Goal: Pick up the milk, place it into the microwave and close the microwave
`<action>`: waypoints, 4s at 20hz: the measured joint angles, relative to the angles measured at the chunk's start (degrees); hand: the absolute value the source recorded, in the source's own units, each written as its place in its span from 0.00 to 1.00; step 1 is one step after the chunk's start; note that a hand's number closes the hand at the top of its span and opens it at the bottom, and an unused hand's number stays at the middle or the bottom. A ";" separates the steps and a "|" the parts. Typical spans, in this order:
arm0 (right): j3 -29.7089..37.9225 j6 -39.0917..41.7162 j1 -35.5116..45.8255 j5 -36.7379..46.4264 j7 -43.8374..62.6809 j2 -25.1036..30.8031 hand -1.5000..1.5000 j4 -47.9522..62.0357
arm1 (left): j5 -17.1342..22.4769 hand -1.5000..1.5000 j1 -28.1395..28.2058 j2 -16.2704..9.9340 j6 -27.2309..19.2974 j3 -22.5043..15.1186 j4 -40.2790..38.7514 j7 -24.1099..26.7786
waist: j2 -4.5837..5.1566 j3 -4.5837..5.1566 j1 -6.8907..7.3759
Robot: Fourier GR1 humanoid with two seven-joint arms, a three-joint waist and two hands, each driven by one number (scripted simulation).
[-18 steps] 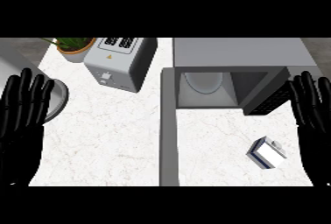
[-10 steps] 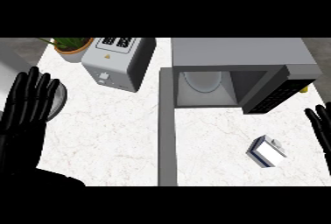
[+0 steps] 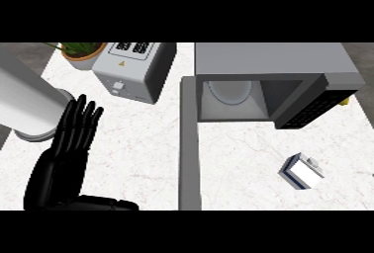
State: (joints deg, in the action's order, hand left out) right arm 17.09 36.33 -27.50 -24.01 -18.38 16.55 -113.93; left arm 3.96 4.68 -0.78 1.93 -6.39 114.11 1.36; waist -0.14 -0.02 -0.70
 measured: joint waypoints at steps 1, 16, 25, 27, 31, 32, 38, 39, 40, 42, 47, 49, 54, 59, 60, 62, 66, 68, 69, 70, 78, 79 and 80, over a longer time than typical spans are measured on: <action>0.90 1.09 -0.60 0.25 -0.52 0.13 0.00 0.62 | -0.63 0.00 0.81 0.16 -0.78 -1.43 0.31 0.40 | 0.02 -0.01 0.09; 2.83 -1.87 2.78 18.68 -14.06 -3.63 0.00 19.51 | -6.04 0.00 10.86 0.78 -8.64 -15.64 0.19 9.77 | 0.04 -0.03 0.74; 0.65 -7.46 10.92 23.65 -19.84 -2.60 0.00 33.05 | -4.21 0.00 12.08 -0.25 -8.18 -16.83 -0.92 11.07 | 0.10 -0.02 0.90; 0.00 -9.13 13.36 25.21 -21.68 -2.15 0.00 36.98 | -2.93 0.00 12.59 -0.83 -7.32 -16.08 -1.36 12.13 | 0.11 -0.03 0.98; -0.97 -12.97 17.44 27.94 -25.88 -1.76 0.00 44.62 | 0.02 0.00 13.10 -3.10 -5.10 -13.06 -1.06 12.57 | 0.14 -0.03 1.02; -0.91 -13.80 18.63 28.41 -26.79 -1.32 0.00 46.77 | 0.70 0.00 13.87 -3.45 -4.54 -12.59 -1.31 13.58 | 0.14 -0.03 1.05; -1.60 -19.44 26.90 31.92 -32.99 -0.22 0.00 61.31 | 3.95 0.00 16.15 -5.40 -1.96 -10.47 -0.80 14.63 | 0.19 -0.05 1.30; -1.64 -20.04 27.86 32.35 -34.06 0.25 0.00 63.49 | 4.20 0.00 16.21 -5.53 -1.75 -10.13 -0.91 14.79 | 0.20 -0.05 1.30; -1.60 -20.71 29.04 32.57 -34.76 0.30 0.00 65.46 | 5.27 0.00 16.96 -6.38 -0.80 -9.07 -0.82 15.29 | 0.21 -0.05 1.38; -1.63 -22.22 31.63 33.15 -36.01 0.24 0.00 69.07 | 6.00 0.00 18.12 -7.20 0.39 -8.53 -0.43 16.08 | 0.22 -0.06 1.45; -0.88 -24.46 36.91 33.26 -38.65 0.51 1.00 77.76 | 8.17 0.00 18.10 -8.61 1.84 -5.76 0.11 15.44 | 0.28 -0.08 1.50; -0.33 -25.17 38.94 33.20 -39.42 1.06 1.00 80.93 | 8.45 0.00 18.60 -8.83 2.56 -5.31 -0.22 16.14 | 0.28 -0.05 1.58; 0.42 -28.46 42.43 34.63 -42.13 2.33 1.00 87.65 | 9.97 0.00 19.15 -9.73 4.22 -3.51 -0.15 16.58 | 0.24 0.04 1.86; 0.06 -33.33 44.88 36.59 -42.15 1.39 1.00 91.36 | 11.83 0.00 19.42 -10.89 6.41 -0.95 -0.85 17.28 | 0.08 0.43 1.73; 0.13 -35.49 45.44 36.72 -41.27 0.47 1.00 91.19 | 11.72 0.00 19.35 -10.76 6.36 -0.92 -0.83 17.26 | 0.06 0.46 1.59; 0.51 -41.20 46.51 36.92 -39.39 -2.41 1.00 90.95 | 11.82 0.00 19.25 -10.79 6.52 -0.53 -1.09 17.36 | 0.10 0.39 1.50; 1.59 -46.53 47.56 36.21 -40.83 -7.10 1.00 91.00 | 12.99 0.00 19.43 -11.17 7.50 0.58 -0.91 17.12 | 0.15 0.34 1.51; 1.69 -46.46 48.37 35.54 -41.22 -8.63 1.00 90.45 | 13.14 0.00 19.91 -11.21 8.07 0.99 -1.05 17.54 | 0.14 0.31 1.43; 1.62 -46.33 48.90 35.31 -41.31 -9.32 1.00 90.39 | 13.24 0.00 19.81 -11.17 8.11 1.23 -1.27 17.33 | 0.15 0.29 1.40; 1.55 -46.05 49.16 34.99 -41.39 -9.91 1.00 90.23 | 13.55 0.00 20.21 -11.33 8.56 1.78 -1.27 17.67 | 0.14 0.25 1.39; -4.04 -45.56 48.59 31.09 -39.84 -15.11 1.00 82.86 | 14.73 0.00 20.73 -11.38 10.58 4.17 -2.39 17.64 | 0.00 0.07 0.98; -6.01 -45.84 47.79 29.64 -39.79 -15.41 1.00 81.48 | 15.55 0.00 20.20 -11.74 10.80 4.87 -2.19 16.71 | -0.04 0.07 0.94; -7.32 -46.09 46.80 28.89 -39.48 -15.64 1.00 79.35 | 15.95 0.00 20.98 -11.87 11.38 5.52 -1.98 17.01 | -0.05 0.06 0.91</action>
State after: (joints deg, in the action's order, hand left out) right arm 9.77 -9.75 19.30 4.89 -57.86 0.91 -34.58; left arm 19.91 25.65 -12.65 13.31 -0.87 112.13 18.36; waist -0.20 0.04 0.21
